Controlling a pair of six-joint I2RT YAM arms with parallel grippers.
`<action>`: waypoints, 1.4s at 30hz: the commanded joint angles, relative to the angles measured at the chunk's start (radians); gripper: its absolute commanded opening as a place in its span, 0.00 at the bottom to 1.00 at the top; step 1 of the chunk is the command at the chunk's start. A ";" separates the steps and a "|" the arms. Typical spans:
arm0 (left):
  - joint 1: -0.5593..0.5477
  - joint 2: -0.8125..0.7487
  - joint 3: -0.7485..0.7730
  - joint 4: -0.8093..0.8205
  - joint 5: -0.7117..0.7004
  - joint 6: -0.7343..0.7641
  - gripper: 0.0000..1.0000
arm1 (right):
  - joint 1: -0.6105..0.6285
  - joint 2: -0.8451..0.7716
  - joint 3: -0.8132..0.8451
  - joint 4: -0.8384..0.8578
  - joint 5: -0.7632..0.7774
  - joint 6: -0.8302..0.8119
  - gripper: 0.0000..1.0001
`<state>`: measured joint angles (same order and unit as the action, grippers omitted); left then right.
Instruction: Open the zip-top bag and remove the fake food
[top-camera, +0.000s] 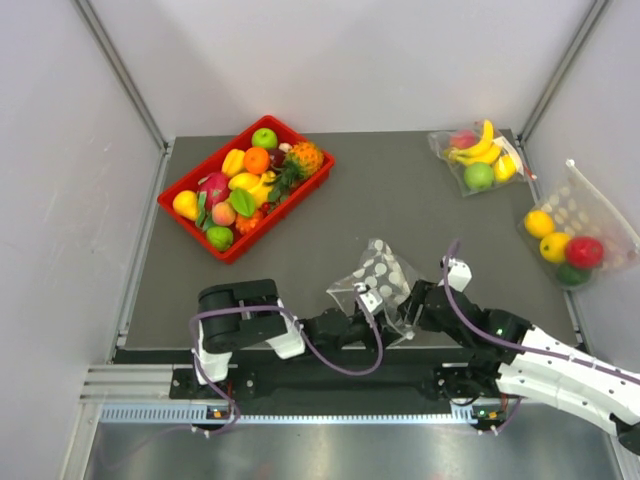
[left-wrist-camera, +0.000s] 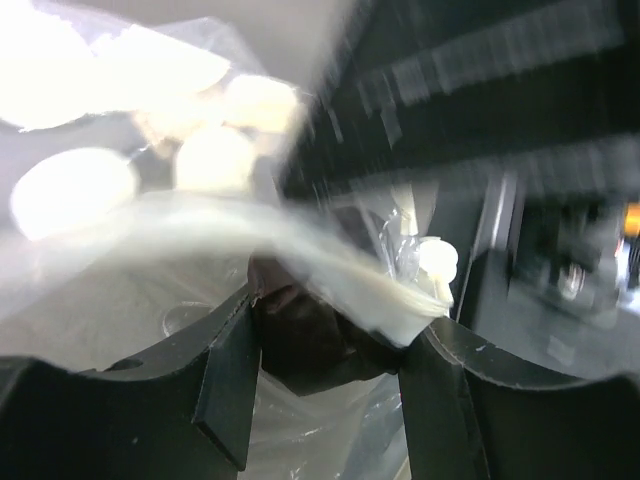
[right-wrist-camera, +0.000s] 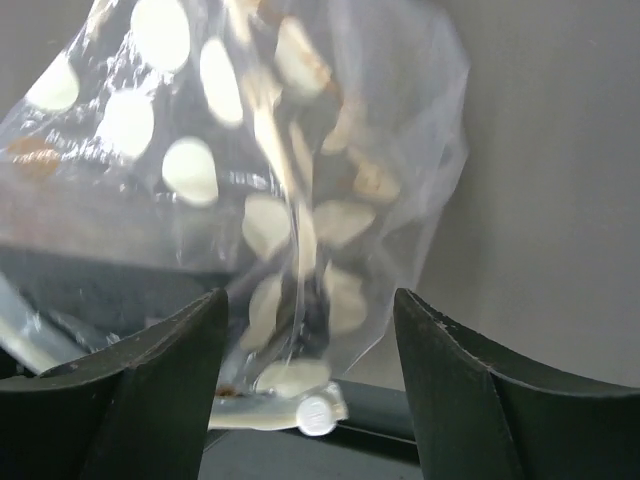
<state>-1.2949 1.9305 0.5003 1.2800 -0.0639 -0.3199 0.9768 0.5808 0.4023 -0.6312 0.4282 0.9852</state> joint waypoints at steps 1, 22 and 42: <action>0.019 -0.085 0.070 -0.095 -0.059 -0.083 0.23 | 0.052 -0.022 0.038 0.129 0.001 -0.062 0.66; 0.083 -0.113 0.110 -0.208 -0.027 -0.168 0.26 | 0.191 -0.124 0.055 -0.035 0.155 0.053 0.64; 0.141 -0.169 0.032 -0.068 0.208 -0.301 0.27 | 0.189 -0.163 -0.088 0.103 0.159 0.038 0.55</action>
<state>-1.1526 1.8030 0.5377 1.0691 0.0505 -0.5900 1.1549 0.4393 0.3325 -0.5945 0.5713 1.0447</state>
